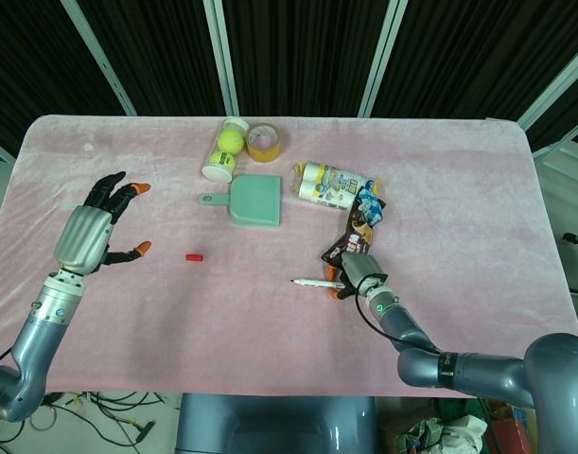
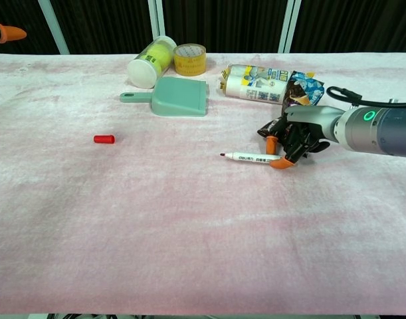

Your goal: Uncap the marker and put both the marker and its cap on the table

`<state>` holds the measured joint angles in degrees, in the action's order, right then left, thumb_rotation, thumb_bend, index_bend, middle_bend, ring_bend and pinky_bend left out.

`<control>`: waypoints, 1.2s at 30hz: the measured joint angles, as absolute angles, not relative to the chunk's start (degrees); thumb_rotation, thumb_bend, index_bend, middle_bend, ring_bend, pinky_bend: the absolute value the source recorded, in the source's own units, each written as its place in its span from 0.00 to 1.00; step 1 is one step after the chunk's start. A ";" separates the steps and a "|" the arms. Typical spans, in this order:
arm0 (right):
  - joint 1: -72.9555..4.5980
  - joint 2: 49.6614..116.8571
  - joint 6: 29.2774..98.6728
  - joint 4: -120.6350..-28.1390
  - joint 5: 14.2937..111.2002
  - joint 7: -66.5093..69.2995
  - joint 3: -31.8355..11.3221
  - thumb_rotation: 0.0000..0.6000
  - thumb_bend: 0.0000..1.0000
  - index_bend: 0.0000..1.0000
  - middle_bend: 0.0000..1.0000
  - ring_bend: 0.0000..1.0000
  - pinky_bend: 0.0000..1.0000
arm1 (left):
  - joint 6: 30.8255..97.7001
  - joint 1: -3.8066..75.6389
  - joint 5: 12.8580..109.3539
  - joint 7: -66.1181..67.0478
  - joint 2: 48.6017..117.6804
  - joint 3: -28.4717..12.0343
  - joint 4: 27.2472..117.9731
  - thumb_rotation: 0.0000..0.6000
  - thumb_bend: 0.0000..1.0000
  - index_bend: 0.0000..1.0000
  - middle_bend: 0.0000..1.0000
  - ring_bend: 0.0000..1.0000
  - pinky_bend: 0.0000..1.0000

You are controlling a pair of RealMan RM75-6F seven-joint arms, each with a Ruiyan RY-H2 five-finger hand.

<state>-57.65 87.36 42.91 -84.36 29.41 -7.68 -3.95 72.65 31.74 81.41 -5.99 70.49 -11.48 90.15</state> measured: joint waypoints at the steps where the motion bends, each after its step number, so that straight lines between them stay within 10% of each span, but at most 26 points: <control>1: -57.59 87.34 42.66 -84.45 29.36 -7.59 -4.17 1.00 0.29 0.46 1.00 1.00 1.00 | 72.84 31.72 81.52 -5.61 70.56 -11.48 90.04 1.00 0.20 0.15 0.18 0.00 0.05; 8: -56.93 84.71 41.08 -86.93 29.95 -6.46 -5.79 1.00 0.14 0.18 1.00 1.00 1.00 | 73.27 31.46 81.58 -3.68 70.06 -11.54 90.54 1.00 0.20 0.15 0.17 0.00 0.02; 14: -55.89 81.40 39.62 -89.38 30.35 -4.55 -7.17 1.00 0.14 0.16 0.89 0.99 0.99 | 72.86 31.10 81.44 -1.83 68.85 -11.12 92.51 1.00 0.20 0.15 0.13 0.00 0.02; 23: -49.42 65.97 43.83 -98.77 37.89 -0.67 -9.38 1.00 0.14 0.13 0.26 0.46 0.41 | 78.37 23.91 80.81 1.83 63.57 -7.93 97.21 1.00 0.20 0.15 0.11 0.00 0.02; 28: -41.73 53.57 51.39 -104.00 47.02 -0.53 -7.87 1.00 0.13 0.12 0.14 0.34 0.34 | 80.34 18.37 78.74 3.29 60.95 -4.12 99.05 1.00 0.20 0.14 0.10 0.00 0.00; 36: -28.27 51.49 69.43 -103.79 66.65 0.12 -2.33 1.00 0.13 0.12 0.11 0.29 0.26 | 84.78 11.69 80.39 -0.77 59.91 0.02 98.41 1.00 0.20 0.14 0.10 0.00 0.00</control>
<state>-28.27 51.49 69.43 -103.79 66.65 0.12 -2.33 84.78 11.69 80.39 -0.77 59.91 0.02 98.41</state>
